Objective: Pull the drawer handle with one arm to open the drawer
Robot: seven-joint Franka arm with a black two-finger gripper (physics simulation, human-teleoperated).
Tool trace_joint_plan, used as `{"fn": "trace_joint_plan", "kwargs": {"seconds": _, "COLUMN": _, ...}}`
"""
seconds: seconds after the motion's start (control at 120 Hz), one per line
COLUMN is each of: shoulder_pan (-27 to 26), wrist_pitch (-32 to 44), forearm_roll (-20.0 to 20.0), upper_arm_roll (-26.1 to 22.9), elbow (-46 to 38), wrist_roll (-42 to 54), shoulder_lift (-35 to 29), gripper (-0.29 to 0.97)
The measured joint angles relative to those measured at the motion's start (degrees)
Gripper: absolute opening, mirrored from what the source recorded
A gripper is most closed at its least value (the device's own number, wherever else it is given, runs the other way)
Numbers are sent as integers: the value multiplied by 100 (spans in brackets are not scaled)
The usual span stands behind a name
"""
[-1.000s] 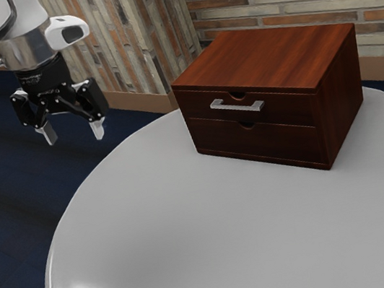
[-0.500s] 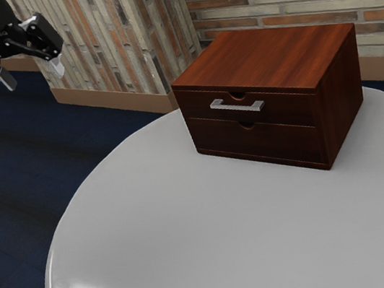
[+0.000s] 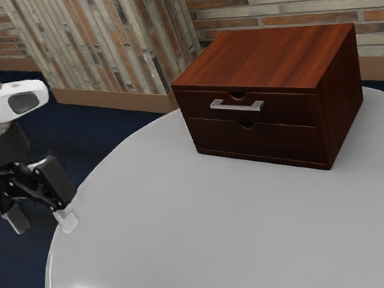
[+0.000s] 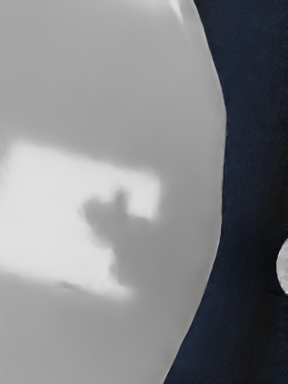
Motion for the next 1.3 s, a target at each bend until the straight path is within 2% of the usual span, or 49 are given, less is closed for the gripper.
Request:
{"fn": "trace_joint_plan", "kwargs": {"seconds": 0.083, "shoulder_pan": -282, "wrist_pitch": 1, "forearm_roll": 47, "upper_arm_roll": 5, "elbow": -581, "wrist_roll": 81, "shoulder_lift": -611, "gripper": 68}}
{"fn": "trace_joint_plan", "kwargs": {"seconds": 0.183, "shoulder_pan": -427, "wrist_pitch": 361, "forearm_roll": 548, "upper_arm_roll": 3, "elbow": -954, "wrist_roll": 689, "shoulder_lift": -803, "gripper": 68}}
{"fn": "trace_joint_plan", "kwargs": {"seconds": 0.325, "shoulder_pan": -467, "wrist_pitch": 1471, "forearm_roll": 1064, "upper_arm_roll": -7, "elbow": -1044, "wrist_roll": 2351, "shoulder_lift": -308, "gripper": 68}}
{"fn": "trace_joint_plan", "kwargs": {"seconds": 0.5, "shoulder_pan": -493, "wrist_pitch": 2983, "forearm_roll": 1256, "upper_arm_roll": -8, "elbow": -1017, "wrist_roll": 4689, "shoulder_lift": 241, "gripper": 68}}
{"fn": "trace_joint_plan", "kwargs": {"seconds": 0.633, "shoulder_pan": -703, "wrist_pitch": 3907, "forearm_roll": 1336, "upper_arm_roll": 77, "elbow": -862, "wrist_roll": 6134, "shoulder_lift": 729, "gripper": 68}}
{"fn": "trace_joint_plan", "kwargs": {"seconds": 0.75, "shoulder_pan": -726, "wrist_pitch": 4456, "forearm_roll": 923, "upper_arm_roll": 260, "elbow": -1047, "wrist_roll": 7039, "shoulder_lift": 704, "gripper": 68}}
{"fn": "trace_joint_plan", "kwargs": {"seconds": 0.85, "shoulder_pan": -742, "wrist_pitch": 4685, "forearm_roll": 572, "upper_arm_roll": 186, "elbow": -989, "wrist_roll": 7596, "shoulder_lift": 734, "gripper": 68}}
{"fn": "trace_joint_plan", "kwargs": {"seconds": 1.008, "shoulder_pan": -759, "wrist_pitch": 5073, "forearm_roll": 311, "upper_arm_roll": 57, "elbow": -146, "wrist_roll": 8143, "shoulder_lift": 1843, "gripper": 68}}
{"fn": "trace_joint_plan", "kwargs": {"seconds": 1.3, "shoulder_pan": -633, "wrist_pitch": 5343, "forearm_roll": 292, "upper_arm_roll": 59, "elbow": 725, "wrist_roll": 8854, "shoulder_lift": 2981, "gripper": 68}}
